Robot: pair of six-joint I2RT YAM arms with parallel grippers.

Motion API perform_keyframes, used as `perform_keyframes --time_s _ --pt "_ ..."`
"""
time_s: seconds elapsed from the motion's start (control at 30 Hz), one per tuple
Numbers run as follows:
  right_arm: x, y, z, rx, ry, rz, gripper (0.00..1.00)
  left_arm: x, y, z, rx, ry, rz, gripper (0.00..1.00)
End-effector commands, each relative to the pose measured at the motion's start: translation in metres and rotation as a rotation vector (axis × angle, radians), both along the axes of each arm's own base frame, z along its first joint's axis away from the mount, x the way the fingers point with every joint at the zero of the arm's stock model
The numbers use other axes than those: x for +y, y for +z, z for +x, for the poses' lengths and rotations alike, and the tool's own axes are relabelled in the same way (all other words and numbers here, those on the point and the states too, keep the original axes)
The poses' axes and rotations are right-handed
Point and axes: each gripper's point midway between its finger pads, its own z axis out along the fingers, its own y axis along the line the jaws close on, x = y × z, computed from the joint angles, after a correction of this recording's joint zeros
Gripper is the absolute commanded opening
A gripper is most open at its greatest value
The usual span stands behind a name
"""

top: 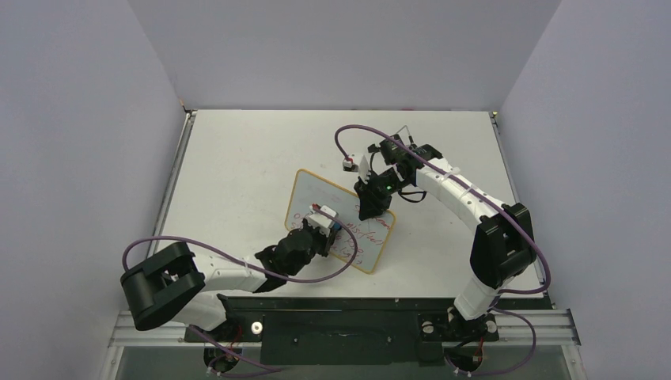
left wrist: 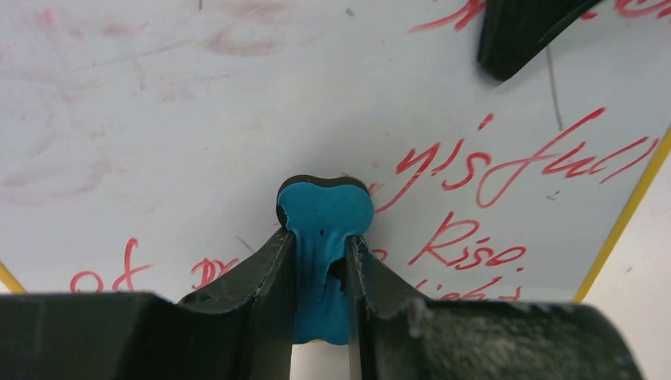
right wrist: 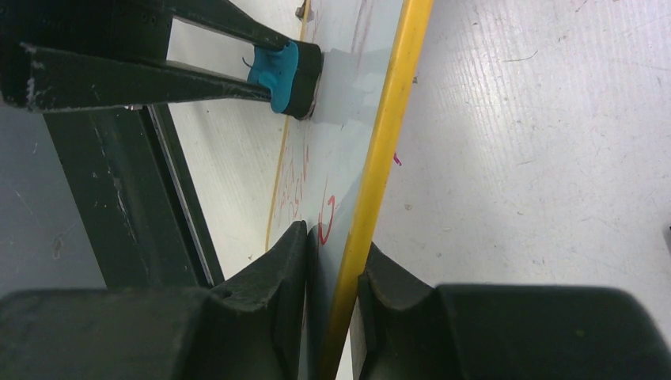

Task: Erase the whiteboard
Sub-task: Erase the whiteboard at the center of the board.

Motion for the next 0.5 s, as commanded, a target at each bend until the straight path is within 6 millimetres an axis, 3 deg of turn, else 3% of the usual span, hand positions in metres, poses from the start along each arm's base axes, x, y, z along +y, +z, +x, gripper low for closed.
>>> perform_keyframes --time_s 0.0,0.2,0.47 --pt "-0.010 -0.027 -0.013 0.000 0.086 -0.106 0.00 -0.034 0.042 0.007 -0.075 -0.076 -0.085 0.00" --pt "-0.010 -0.026 -0.012 -0.004 0.086 -0.104 0.00 -0.036 0.049 0.013 -0.076 -0.063 -0.088 0.00" --pt "-0.010 -0.026 -0.012 -0.004 0.087 -0.103 0.00 -0.014 0.027 0.007 -0.012 -0.013 -0.091 0.00"
